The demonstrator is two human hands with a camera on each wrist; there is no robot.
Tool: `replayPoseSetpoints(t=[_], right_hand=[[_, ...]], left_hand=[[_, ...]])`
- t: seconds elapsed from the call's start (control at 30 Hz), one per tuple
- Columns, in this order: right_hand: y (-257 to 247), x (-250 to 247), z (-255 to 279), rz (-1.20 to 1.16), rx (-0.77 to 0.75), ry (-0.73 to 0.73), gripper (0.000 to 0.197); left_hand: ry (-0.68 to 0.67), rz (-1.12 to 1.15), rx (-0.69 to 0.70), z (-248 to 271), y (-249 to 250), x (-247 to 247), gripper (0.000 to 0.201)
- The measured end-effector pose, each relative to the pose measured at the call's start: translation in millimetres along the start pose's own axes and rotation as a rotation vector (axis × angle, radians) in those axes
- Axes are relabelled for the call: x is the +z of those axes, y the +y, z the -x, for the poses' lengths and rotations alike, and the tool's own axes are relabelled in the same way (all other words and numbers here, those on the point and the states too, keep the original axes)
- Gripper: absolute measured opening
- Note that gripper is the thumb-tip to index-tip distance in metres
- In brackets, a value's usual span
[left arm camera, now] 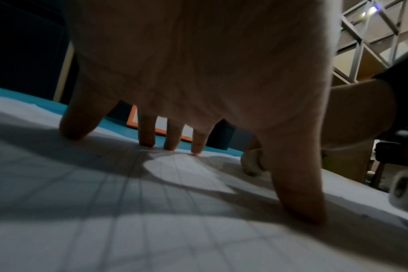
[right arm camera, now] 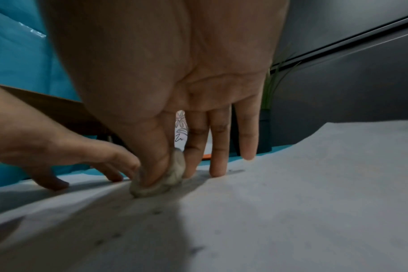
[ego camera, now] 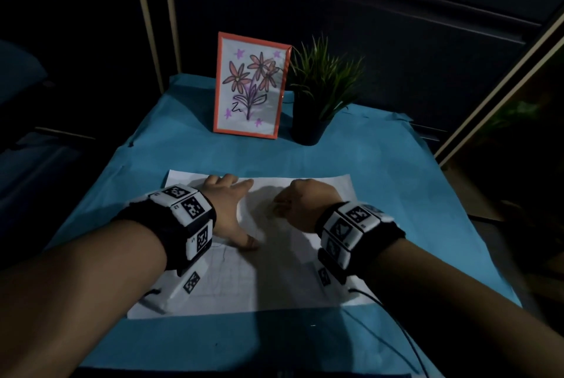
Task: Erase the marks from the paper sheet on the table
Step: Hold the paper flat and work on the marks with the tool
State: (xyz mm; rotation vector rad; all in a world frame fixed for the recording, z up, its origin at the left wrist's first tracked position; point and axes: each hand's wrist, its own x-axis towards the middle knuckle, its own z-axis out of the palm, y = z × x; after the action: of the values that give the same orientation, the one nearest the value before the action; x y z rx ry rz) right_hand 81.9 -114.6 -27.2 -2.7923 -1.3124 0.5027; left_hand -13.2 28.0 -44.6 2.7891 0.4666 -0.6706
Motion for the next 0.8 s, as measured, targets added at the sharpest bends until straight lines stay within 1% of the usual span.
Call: replayPoseSetpoints(t=[0.03,0.1,0.2,0.23,0.4,0.47,0.53,0.6,0.7,0.8], right_hand=[[-1,-1,-2,-0.004,0.012,0.012,0.032],[-3,2,1,0.003,-0.013,0.005,0.031],[-4,12,16,0.029,-0.089,-0.068,0.027],[-3,12,18,0.029,-0.100,-0.072,0.027],[-2,2,3,-0.012,0.009,0.010,0.028],[-4,4,5,-0.009,0.006,-0.006,0.028],[-4,9,15,-0.006,-0.027,-0.054,0.027],[-2,14,25,-0.019,-0.051,-0.068,0.027],[2,11,19,-0.047,-0.005,-0.008,0.029],[3,8,10,-0.048,0.046,0.034,0.027]], left_hand=[[0.010,0.012,0.006,1,0,0,0.118],[0.027,0.023,0.015,3,1,1,0.115],[0.000,0.013,0.015,5,0,2,0.119],[-0.003,0.007,0.015,6,0,2,0.119],[0.000,0.004,0.011,9,1,3,0.119],[-0.005,-0.001,0.007,10,1,3,0.119],[-0.015,-0.008,0.005,9,1,4,0.121],[-0.020,-0.009,0.003,8,0,5,0.122],[-0.017,-0.012,-0.001,6,-1,5,0.122],[-0.022,-0.008,0.000,6,-1,6,0.121]])
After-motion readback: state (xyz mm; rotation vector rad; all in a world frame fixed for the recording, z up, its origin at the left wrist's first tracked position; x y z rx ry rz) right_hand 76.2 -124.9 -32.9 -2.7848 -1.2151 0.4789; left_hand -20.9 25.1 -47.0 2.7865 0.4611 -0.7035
